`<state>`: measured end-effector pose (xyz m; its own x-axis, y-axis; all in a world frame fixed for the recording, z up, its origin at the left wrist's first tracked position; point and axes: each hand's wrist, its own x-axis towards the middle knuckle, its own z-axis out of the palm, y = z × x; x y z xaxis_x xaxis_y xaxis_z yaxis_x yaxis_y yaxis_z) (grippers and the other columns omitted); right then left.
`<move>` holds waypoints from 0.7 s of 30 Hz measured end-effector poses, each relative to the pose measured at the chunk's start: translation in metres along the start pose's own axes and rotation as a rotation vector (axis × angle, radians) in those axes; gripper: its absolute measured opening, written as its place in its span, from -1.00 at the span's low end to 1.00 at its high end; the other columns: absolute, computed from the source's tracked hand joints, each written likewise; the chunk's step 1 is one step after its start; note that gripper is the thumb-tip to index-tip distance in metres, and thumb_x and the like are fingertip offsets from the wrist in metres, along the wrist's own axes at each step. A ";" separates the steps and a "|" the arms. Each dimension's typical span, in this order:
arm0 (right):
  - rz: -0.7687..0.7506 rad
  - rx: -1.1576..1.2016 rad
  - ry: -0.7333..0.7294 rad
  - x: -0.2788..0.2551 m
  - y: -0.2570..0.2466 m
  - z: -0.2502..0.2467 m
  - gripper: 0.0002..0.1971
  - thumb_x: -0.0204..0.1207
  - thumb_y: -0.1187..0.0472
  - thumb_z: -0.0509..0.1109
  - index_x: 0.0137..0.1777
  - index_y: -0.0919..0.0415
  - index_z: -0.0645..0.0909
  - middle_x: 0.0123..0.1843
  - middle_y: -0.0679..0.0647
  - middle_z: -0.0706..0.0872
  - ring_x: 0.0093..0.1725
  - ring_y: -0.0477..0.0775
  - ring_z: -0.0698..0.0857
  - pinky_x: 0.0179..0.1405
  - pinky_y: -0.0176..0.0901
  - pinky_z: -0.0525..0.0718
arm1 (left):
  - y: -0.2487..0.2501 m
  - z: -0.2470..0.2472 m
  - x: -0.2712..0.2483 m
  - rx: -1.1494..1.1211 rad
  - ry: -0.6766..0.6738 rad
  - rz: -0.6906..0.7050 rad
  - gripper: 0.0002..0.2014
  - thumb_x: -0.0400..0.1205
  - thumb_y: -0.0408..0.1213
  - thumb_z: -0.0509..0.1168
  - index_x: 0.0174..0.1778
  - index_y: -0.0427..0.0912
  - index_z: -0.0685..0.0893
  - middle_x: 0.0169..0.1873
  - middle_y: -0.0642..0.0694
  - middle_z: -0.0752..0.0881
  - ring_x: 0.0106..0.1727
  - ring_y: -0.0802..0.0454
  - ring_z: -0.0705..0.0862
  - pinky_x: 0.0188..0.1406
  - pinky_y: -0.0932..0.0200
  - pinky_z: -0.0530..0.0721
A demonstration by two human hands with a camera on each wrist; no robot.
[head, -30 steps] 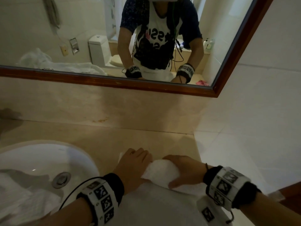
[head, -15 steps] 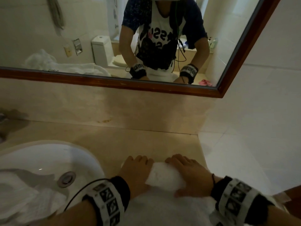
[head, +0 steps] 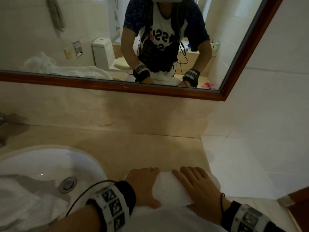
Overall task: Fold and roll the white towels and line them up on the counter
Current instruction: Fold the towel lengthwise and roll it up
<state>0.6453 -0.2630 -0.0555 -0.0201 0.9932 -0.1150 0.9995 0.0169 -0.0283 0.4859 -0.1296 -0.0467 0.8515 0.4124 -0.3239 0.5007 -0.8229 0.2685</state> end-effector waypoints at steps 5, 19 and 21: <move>0.009 0.048 -0.245 0.001 0.012 -0.028 0.10 0.34 -0.32 0.36 0.43 -0.41 -0.59 0.66 -0.09 -0.31 0.65 0.10 -0.12 0.61 0.29 0.05 | 0.004 0.034 -0.002 0.324 0.579 0.186 -0.43 0.24 0.04 0.41 0.07 -0.17 0.47 -0.29 -0.02 0.73 -0.29 -0.02 0.63 -0.27 0.13 0.59; 0.041 -0.045 -0.060 -0.024 -0.011 -0.007 0.22 0.04 -0.39 0.48 0.65 -0.11 -0.09 0.28 0.10 0.52 0.06 0.15 0.65 -0.06 0.05 0.71 | 0.005 -0.004 -0.009 0.266 -0.002 -0.006 -0.32 0.37 0.15 0.40 0.36 -0.09 0.43 0.14 -0.07 0.59 0.12 -0.07 0.60 0.06 0.06 0.50; 0.041 0.114 -0.188 -0.023 -0.001 -0.027 0.17 0.12 -0.37 0.49 0.63 -0.22 -0.16 0.42 -0.01 0.43 0.30 0.10 0.53 0.26 0.05 0.57 | 0.004 0.022 -0.026 0.367 0.206 -0.002 -0.33 0.21 0.21 0.35 0.15 -0.13 0.57 -0.12 -0.08 0.72 -0.14 -0.06 0.69 -0.13 0.04 0.49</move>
<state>0.6459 -0.2829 -0.0259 0.0056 0.9536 -0.3011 0.9903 -0.0471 -0.1306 0.4619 -0.1522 -0.0572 0.8826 0.4528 -0.1263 0.4452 -0.8914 -0.0845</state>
